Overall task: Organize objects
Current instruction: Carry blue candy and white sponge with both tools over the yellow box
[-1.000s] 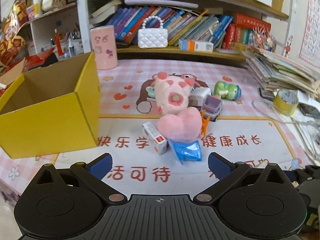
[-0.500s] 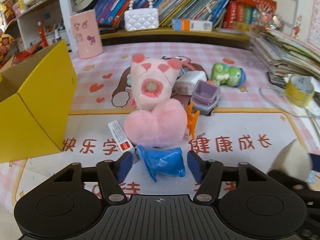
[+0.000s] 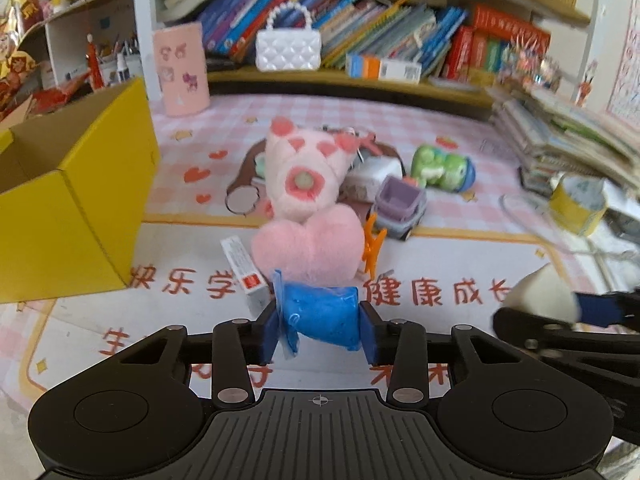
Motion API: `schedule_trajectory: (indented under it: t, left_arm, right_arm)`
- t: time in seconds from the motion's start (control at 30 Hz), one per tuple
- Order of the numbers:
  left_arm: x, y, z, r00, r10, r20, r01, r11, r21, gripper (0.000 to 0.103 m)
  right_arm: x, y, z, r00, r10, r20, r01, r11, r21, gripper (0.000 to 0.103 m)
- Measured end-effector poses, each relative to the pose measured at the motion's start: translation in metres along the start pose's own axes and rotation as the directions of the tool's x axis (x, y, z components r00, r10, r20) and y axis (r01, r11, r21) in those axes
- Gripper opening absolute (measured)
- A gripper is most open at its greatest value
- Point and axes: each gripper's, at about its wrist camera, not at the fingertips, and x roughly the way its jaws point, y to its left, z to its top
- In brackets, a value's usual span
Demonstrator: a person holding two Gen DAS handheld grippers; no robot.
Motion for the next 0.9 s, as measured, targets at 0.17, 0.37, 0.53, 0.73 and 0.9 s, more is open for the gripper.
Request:
schedule_trajectory:
  t: [0.17, 0.37, 0.53, 0.73, 0.9]
  left_arm:
    - [-0.025, 0.02, -0.001, 0.997, -0.001, 0.073, 0.001, 1.0, -0.008, 0.039]
    - [-0.043, 0.056, -0.002, 0.994, -0.003, 0.111, 0.003, 1.0, 0.001, 0.039]
    - [-0.058, 0.091, -0.009, 0.992, 0.0, 0.125, -0.002, 1.0, 0.013, 0.039]
    - [-0.082, 0.143, -0.021, 0.991, 0.017, 0.136, -0.016, 1.0, -0.009, 0.039]
    - [-0.099, 0.181, -0.031, 0.989, 0.03, 0.146, -0.029, 0.999, -0.015, 0.039]
  right_arm:
    - [0.001, 0.014, -0.001, 1.0, 0.002, -0.006, -0.002, 1.0, 0.009, 0.046]
    - [-0.001, 0.047, -0.002, 1.0, -0.006, -0.004, 0.006, 1.0, 0.012, 0.046]
    - [-0.006, 0.084, -0.005, 1.0, -0.007, 0.004, 0.007, 1.0, 0.019, 0.046]
    - [-0.012, 0.138, -0.011, 1.0, 0.006, 0.003, -0.006, 1.0, -0.014, 0.046]
    - [-0.013, 0.181, -0.015, 1.0, 0.027, 0.005, -0.027, 0.999, -0.04, 0.046]
